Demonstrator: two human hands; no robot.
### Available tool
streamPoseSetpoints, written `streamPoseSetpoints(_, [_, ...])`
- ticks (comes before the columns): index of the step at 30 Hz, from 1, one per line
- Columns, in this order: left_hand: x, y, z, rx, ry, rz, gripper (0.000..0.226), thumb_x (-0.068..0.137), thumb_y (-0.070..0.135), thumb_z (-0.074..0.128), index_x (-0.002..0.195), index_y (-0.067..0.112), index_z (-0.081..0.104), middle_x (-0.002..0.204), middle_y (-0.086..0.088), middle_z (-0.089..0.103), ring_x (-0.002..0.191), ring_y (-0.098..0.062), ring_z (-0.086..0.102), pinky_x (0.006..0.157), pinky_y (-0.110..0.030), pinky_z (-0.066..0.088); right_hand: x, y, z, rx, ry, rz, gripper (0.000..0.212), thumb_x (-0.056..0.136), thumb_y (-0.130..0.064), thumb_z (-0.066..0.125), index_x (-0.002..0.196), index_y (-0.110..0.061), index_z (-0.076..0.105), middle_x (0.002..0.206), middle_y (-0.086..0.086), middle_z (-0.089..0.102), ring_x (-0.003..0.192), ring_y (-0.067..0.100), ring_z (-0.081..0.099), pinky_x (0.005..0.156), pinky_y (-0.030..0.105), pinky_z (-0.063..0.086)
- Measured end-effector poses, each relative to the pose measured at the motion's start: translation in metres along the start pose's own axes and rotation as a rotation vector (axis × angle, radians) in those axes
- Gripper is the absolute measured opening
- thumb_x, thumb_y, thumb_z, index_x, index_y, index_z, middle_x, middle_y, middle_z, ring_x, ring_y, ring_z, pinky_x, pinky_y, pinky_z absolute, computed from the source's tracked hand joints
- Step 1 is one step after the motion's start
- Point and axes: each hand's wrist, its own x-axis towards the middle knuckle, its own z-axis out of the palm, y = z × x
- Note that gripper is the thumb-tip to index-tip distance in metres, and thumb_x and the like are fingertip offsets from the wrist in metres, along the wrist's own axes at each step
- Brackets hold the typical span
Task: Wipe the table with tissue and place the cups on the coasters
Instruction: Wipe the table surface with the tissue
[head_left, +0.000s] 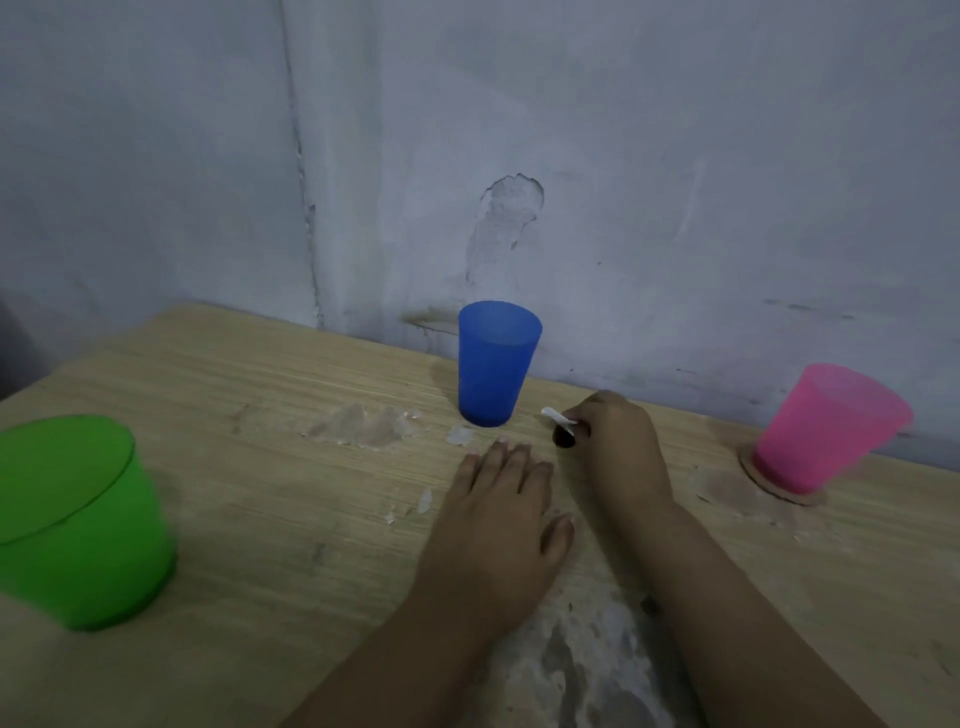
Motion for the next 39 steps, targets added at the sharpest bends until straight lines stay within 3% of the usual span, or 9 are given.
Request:
streamPoseSetpoints(3, [0.000, 0.000, -0.001, -0.009, 0.015, -0.002, 0.059, 0.095, 0.050, 0.025, 0.146, 0.020, 0.026, 0.157, -0.003, 0.022, 0.146, -0.018, 0.008, 0.115, -0.033, -0.006, 0.001, -0.003, 0.004, -0.017, -0.079, -0.027, 0.021, 0.083, -0.010, 0.058, 0.099, -0.002, 0.070, 0.105, 0.014, 0.065, 0.099, 0.025, 0.058, 0.074, 0.022, 0.035])
streamPoseSetpoints(6, [0.000, 0.000, -0.001, -0.022, 0.028, 0.002, 0.059, 0.095, 0.049, 0.026, 0.146, 0.019, 0.027, 0.155, -0.003, 0.026, 0.145, -0.017, 0.012, 0.114, -0.032, -0.006, -0.009, -0.003, 0.000, -0.194, -0.225, -0.165, 0.021, 0.078, -0.008, 0.061, 0.096, 0.000, 0.068, 0.101, 0.012, 0.068, 0.094, 0.022, 0.062, 0.075, 0.020, 0.039])
streamPoseSetpoints(9, [-0.001, -0.001, -0.001, -0.018, 0.036, 0.004, 0.059, 0.095, 0.049, 0.026, 0.145, 0.018, 0.028, 0.154, -0.004, 0.028, 0.144, -0.018, 0.014, 0.117, -0.034, 0.000, -0.026, 0.003, -0.005, -0.197, -0.066, -0.302, 0.025, 0.069, -0.005, 0.069, 0.094, -0.006, 0.068, 0.091, 0.015, 0.069, 0.082, 0.028, 0.064, 0.074, 0.030, 0.053])
streamPoseSetpoints(15, [-0.001, 0.001, -0.002, -0.028, 0.036, -0.009, 0.058, 0.095, 0.048, 0.027, 0.144, 0.018, 0.029, 0.153, -0.004, 0.029, 0.145, -0.019, 0.014, 0.117, -0.035, 0.000, -0.012, 0.007, 0.012, -0.111, -0.038, -0.239, 0.034, 0.085, -0.016, 0.059, 0.118, -0.018, 0.063, 0.121, 0.003, 0.061, 0.116, 0.020, 0.050, 0.090, 0.023, 0.037])
streamPoseSetpoints(21, [0.000, 0.000, -0.001, -0.020, 0.019, -0.005, 0.059, 0.095, 0.049, 0.026, 0.146, 0.019, 0.025, 0.156, -0.003, 0.023, 0.145, -0.018, 0.010, 0.117, -0.036, -0.002, -0.013, 0.020, 0.004, -0.052, -0.064, -0.241, 0.024, 0.086, -0.014, 0.058, 0.107, -0.016, 0.070, 0.112, 0.001, 0.062, 0.100, 0.002, 0.045, 0.083, 0.011, 0.028])
streamPoseSetpoints(24, [0.000, 0.000, -0.001, -0.023, 0.019, -0.004, 0.058, 0.095, 0.049, 0.026, 0.146, 0.020, 0.026, 0.157, -0.003, 0.021, 0.146, -0.018, 0.009, 0.117, -0.035, -0.003, -0.009, 0.022, 0.003, -0.014, -0.073, -0.163, 0.024, 0.089, -0.011, 0.052, 0.107, -0.018, 0.067, 0.115, 0.000, 0.059, 0.112, 0.011, 0.050, 0.089, 0.014, 0.032])
streamPoseSetpoints(27, [0.000, 0.000, -0.001, -0.020, 0.025, -0.009, 0.058, 0.096, 0.048, 0.028, 0.145, 0.019, 0.028, 0.156, -0.004, 0.024, 0.145, -0.018, 0.011, 0.117, -0.035, -0.003, -0.006, 0.013, 0.008, -0.079, -0.069, -0.248, 0.032, 0.089, -0.006, 0.052, 0.118, -0.013, 0.064, 0.126, 0.003, 0.059, 0.121, 0.017, 0.047, 0.098, 0.017, 0.030])
streamPoseSetpoints(32, [-0.001, 0.000, -0.002, -0.033, 0.038, -0.008, 0.056, 0.096, 0.048, 0.029, 0.144, 0.019, 0.031, 0.155, -0.003, 0.027, 0.145, -0.018, 0.014, 0.116, -0.034, -0.002, -0.018, 0.019, 0.001, -0.031, -0.060, -0.208, 0.025, 0.080, -0.002, 0.061, 0.101, -0.010, 0.073, 0.108, 0.005, 0.068, 0.103, 0.017, 0.056, 0.082, 0.006, 0.025])
streamPoseSetpoints(39, [-0.001, -0.001, -0.001, -0.029, 0.040, -0.025, 0.049, 0.097, 0.039, 0.025, 0.144, 0.022, 0.029, 0.155, 0.000, 0.024, 0.145, -0.016, 0.011, 0.119, -0.036, 0.002, -0.012, 0.014, 0.002, -0.014, -0.056, -0.258, 0.037, 0.079, 0.004, 0.053, 0.110, -0.008, 0.069, 0.118, 0.008, 0.067, 0.111, 0.020, 0.056, 0.093, -0.001, 0.020])
